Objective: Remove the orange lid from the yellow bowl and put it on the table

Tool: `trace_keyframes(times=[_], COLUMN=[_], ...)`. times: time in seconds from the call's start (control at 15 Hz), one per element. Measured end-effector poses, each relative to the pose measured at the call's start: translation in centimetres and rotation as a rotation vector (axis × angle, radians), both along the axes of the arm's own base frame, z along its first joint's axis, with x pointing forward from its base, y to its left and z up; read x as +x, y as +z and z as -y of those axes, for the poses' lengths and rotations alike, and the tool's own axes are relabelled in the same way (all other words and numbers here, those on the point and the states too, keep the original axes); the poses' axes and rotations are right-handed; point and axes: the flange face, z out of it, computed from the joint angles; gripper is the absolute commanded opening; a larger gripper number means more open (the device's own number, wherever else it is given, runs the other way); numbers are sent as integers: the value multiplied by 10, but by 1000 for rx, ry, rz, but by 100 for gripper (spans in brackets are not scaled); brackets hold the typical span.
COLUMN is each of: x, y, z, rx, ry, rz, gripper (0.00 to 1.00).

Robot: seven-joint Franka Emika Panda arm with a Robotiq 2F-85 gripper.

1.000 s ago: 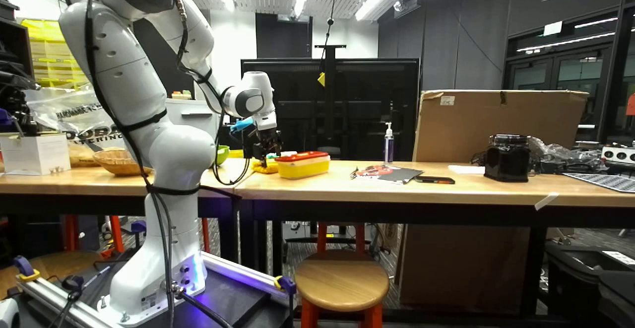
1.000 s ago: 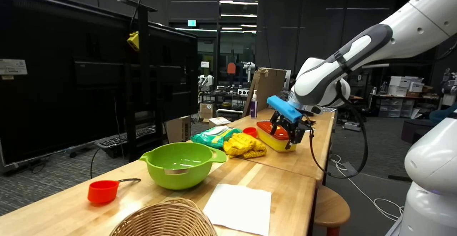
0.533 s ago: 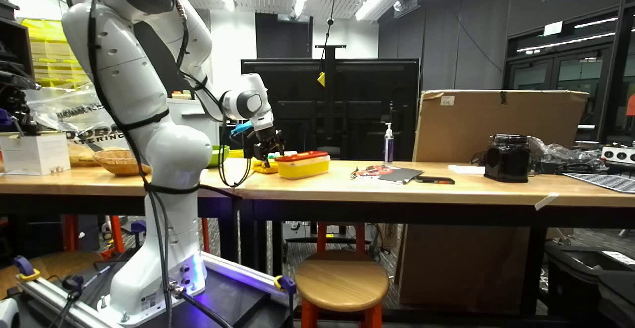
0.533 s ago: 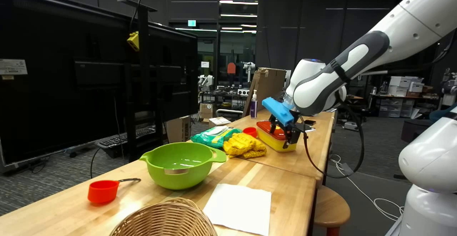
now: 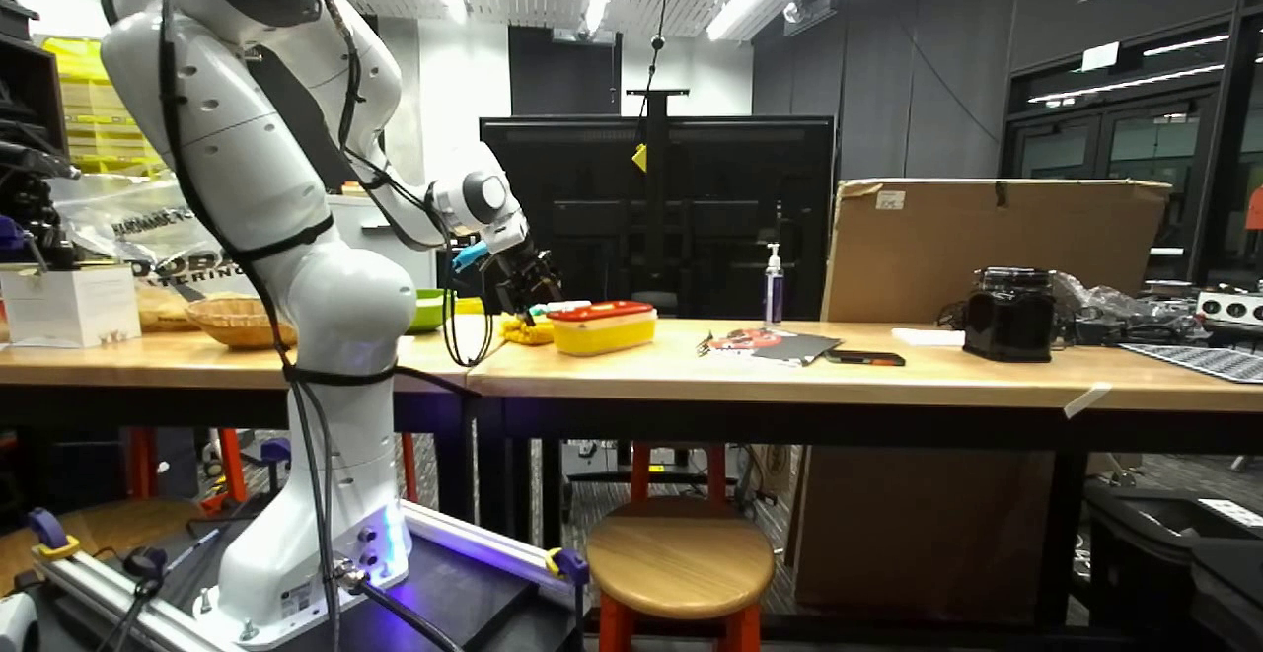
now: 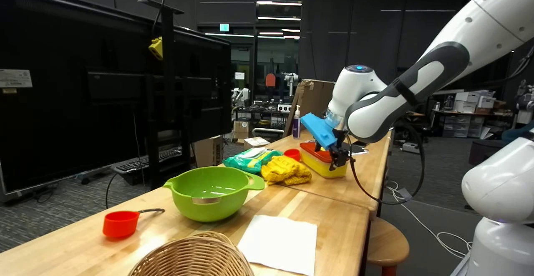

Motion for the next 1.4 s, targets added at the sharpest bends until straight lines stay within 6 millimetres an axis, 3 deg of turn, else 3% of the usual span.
trace_keyframes(times=[0.93, 1.4], x=[-2, -3], y=[7, -11], z=[-13, -41], rx=[-56, -53], ry=[-122, -247], rz=[116, 198], gripper=[100, 100])
